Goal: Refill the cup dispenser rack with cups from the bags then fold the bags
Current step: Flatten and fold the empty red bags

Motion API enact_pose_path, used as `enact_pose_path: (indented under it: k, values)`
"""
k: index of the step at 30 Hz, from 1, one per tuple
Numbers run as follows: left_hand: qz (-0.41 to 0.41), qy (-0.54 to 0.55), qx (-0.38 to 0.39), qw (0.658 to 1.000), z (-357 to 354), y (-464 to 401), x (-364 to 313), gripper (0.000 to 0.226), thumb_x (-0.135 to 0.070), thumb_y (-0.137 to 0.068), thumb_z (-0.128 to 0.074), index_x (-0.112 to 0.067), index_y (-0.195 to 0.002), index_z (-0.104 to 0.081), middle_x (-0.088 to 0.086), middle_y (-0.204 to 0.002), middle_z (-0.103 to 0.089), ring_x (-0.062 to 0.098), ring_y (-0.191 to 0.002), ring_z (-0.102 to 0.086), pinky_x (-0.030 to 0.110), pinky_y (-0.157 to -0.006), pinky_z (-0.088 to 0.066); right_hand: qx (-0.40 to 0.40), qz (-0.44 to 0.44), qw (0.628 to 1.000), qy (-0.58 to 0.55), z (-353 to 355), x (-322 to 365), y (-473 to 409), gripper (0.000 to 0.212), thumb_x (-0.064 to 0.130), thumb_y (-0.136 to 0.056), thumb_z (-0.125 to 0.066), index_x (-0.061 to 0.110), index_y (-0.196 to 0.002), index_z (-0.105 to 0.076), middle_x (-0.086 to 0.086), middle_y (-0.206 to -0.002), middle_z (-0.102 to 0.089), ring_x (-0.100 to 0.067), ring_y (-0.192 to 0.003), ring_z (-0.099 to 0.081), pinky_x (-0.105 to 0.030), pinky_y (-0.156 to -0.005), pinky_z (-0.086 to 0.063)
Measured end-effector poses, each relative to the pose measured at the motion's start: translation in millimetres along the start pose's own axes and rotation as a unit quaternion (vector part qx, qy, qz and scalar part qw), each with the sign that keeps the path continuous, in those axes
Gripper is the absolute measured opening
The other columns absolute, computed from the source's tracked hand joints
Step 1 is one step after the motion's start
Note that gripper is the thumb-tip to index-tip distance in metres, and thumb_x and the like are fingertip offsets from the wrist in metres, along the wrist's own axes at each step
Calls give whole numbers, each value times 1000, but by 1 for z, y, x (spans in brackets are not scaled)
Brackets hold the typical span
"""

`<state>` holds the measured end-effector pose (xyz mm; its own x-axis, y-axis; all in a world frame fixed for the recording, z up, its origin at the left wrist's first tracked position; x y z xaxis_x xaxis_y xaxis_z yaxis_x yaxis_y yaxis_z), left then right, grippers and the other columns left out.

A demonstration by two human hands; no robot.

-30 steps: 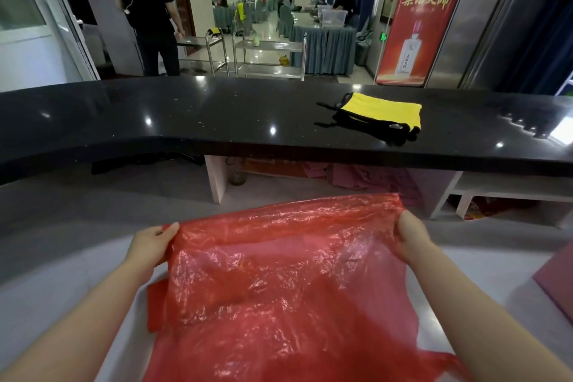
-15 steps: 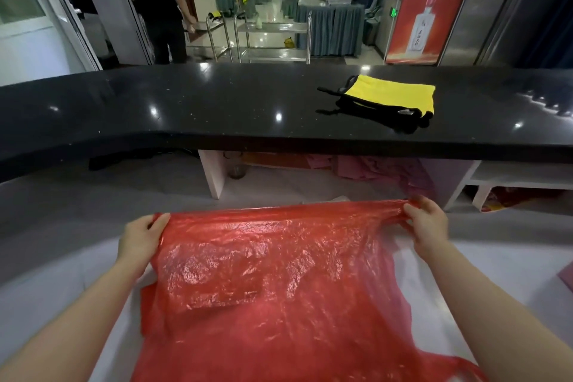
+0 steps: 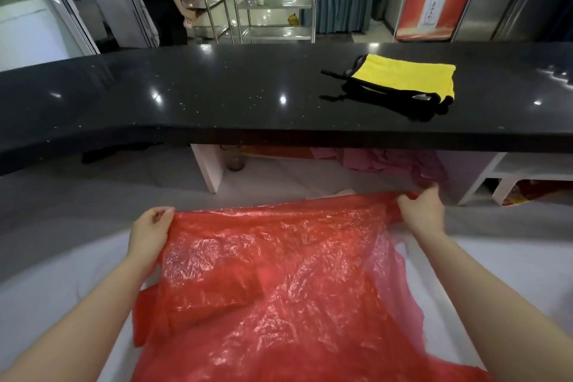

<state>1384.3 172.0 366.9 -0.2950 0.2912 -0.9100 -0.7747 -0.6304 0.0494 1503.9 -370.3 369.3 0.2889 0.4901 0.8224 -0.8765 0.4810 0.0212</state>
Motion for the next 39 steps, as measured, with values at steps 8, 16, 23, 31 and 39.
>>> enact_pose_path:
  k: [8,16,23,31,39]
  values:
    - [-99,-110,-25,989,14,-3,-13,22,-18,-98,-46,-14,-108,-65,0,-102,-63,17,-95,-56,32,-83,-42,6,-2,996,-90,-7,-4,-12,20,10,-89,-62,9,-109,-65,-16,-104,-68,-35,-99,-63,-48,-92,-50]
    - [-43,-60,-10,997,1,14,-26,40,-35,-97,-49,-17,-132,-46,7,-130,-54,26,-119,-51,37,-94,-40,75,13,981,180,-4,23,13,51,41,-86,-58,-1,-115,-50,-6,-80,-64,-33,-85,-66,-32,-65,-43]
    - [-284,-350,34,892,-24,62,-69,46,-18,-91,-56,-19,-137,-49,7,-150,-38,26,-142,-26,48,-116,-16,90,255,942,197,-24,86,94,36,30,-91,-55,17,-125,-55,-9,-109,-67,-32,-104,-61,-38,-83,-47]
    - [-227,-528,159,803,-76,92,-27,65,-59,-94,-27,-31,-152,-12,3,-160,-9,26,-147,-3,52,-116,0,260,369,836,313,-143,87,178,66,59,-93,-36,37,-151,-14,-2,-162,-8,-24,-148,6,-53,-117,5]
    - [-138,-537,207,806,-80,68,36,78,-80,-78,-2,-45,-144,18,-2,-159,14,28,-146,11,55,-113,8,265,330,815,396,-173,33,147,78,78,-82,-18,44,-150,1,0,-161,12,-29,-147,13,-60,-111,11]
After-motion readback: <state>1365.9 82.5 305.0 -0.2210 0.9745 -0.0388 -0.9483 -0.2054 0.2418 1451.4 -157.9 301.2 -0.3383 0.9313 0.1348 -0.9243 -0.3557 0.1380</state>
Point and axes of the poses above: each hand's wrist, its own y-axis away from the middle knuckle, its own z-axis out of the back of the hand, x = y × z, the point moved 7 cm from there along -y, towards the middle knuckle
